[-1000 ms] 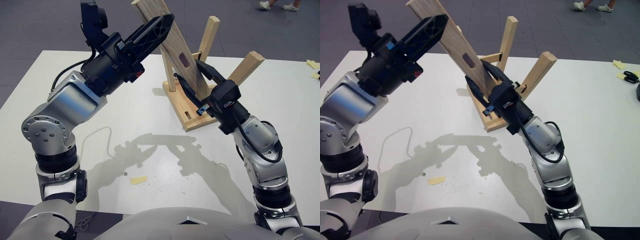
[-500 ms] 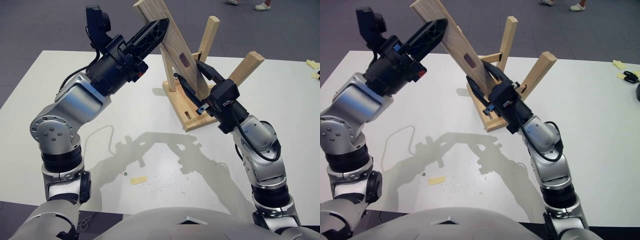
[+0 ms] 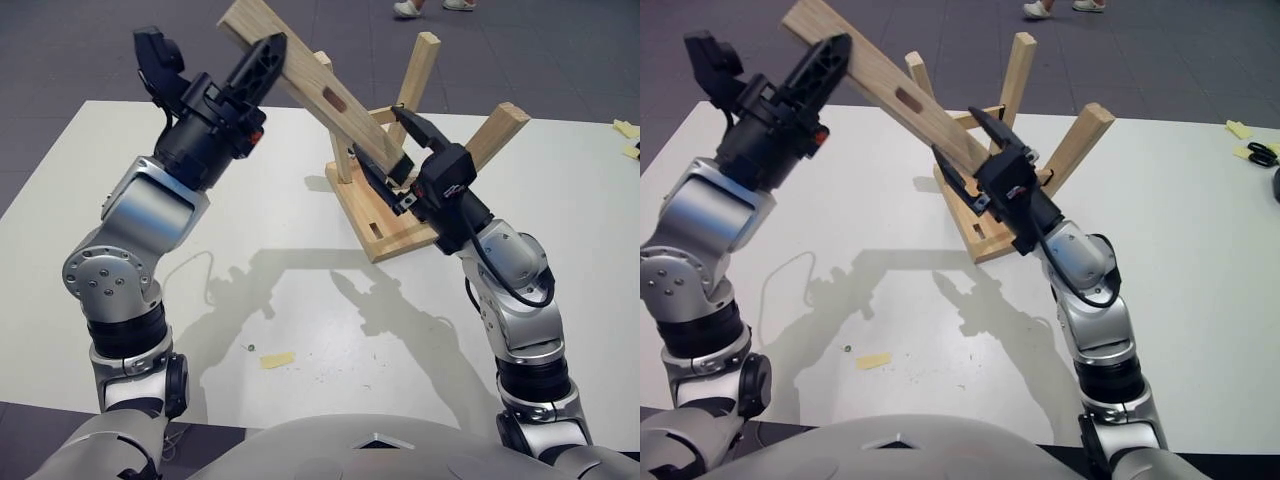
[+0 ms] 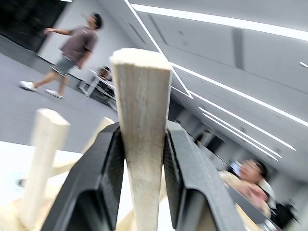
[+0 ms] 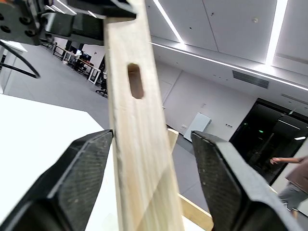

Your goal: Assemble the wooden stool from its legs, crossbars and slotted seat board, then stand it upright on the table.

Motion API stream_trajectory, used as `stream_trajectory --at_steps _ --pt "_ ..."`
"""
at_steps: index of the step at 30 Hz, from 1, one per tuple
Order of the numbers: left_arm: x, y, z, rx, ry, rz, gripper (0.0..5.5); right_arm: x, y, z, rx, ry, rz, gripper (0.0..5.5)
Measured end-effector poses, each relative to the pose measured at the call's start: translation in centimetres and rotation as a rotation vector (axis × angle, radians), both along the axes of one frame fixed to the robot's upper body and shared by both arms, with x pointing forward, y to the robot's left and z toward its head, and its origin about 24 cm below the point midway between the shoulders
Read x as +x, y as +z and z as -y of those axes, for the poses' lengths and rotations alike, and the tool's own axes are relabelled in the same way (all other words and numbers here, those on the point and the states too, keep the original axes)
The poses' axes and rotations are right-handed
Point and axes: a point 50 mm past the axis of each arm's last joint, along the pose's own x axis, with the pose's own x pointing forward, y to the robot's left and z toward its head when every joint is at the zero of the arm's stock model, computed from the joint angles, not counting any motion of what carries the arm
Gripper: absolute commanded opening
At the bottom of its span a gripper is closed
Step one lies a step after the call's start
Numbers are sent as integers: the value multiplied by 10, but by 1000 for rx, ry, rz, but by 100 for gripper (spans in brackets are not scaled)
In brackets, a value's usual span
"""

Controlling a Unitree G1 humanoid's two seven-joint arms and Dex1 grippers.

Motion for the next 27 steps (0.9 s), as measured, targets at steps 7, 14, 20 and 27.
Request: stream_trajectory --at_steps 7,14,20,27 --pt "15 14 -22 -198 72 2 103 7 0 16 44 -89 -18 482" --pt "20 33 -42 -285 146 42 102 9 0 30 161 -153 -81 540" --pt "16 29 -45 162 224 158 102 30 46 68 686 -173 -181 540" --pt "6 0 -36 662 155 260 102 44 93 135 715 -383 -59 540"
